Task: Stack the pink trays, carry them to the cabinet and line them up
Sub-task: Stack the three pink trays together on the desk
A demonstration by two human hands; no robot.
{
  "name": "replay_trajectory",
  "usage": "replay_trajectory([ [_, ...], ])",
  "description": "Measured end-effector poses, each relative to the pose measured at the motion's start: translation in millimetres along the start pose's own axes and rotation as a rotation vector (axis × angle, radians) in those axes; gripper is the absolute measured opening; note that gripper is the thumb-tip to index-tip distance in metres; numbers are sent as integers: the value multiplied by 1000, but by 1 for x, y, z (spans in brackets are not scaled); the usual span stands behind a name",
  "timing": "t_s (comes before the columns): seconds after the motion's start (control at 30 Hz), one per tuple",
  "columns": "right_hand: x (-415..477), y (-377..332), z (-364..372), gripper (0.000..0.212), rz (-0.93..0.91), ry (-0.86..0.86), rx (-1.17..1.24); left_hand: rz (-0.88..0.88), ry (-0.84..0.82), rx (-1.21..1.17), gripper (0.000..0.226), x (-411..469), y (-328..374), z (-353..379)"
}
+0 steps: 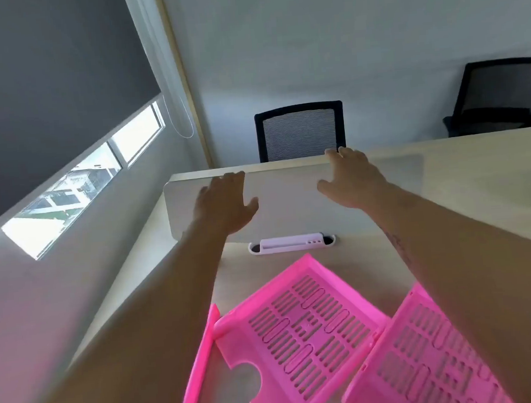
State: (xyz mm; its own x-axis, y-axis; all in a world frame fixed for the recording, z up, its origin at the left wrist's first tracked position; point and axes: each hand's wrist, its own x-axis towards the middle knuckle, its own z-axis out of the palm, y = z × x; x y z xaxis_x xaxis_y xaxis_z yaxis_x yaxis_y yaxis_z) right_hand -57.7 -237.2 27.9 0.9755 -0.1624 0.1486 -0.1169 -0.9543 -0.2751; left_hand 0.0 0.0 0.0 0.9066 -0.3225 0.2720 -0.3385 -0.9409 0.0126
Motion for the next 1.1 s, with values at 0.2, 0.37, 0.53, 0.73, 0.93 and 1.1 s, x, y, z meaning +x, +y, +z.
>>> replay_trajectory([
  [0.2, -41, 0, 89, 65, 155, -78, -17, 58, -166, -49, 58, -37, -29, 73],
  [0.37, -86, 10, 162, 70, 294, -237, -39, 158, -294, -135, 54, -61, -34, 132],
  [0.53, -139, 18, 218, 77, 470, -280, -60, 191, -423, -181, 58, -80, -39, 182],
  [0.73, -186, 9, 256, 86, 668, -294, -44, 159, -576, -213, 56, -97, -50, 218],
  [0.93, -199, 9, 269, 89, 596, -268, -113, 88, -551, -167, 52, -117, -61, 219],
  [1.1, -160, 68, 281, 79, 363, -351, -125, -93, -643, -293, 61, -151, -37, 244],
])
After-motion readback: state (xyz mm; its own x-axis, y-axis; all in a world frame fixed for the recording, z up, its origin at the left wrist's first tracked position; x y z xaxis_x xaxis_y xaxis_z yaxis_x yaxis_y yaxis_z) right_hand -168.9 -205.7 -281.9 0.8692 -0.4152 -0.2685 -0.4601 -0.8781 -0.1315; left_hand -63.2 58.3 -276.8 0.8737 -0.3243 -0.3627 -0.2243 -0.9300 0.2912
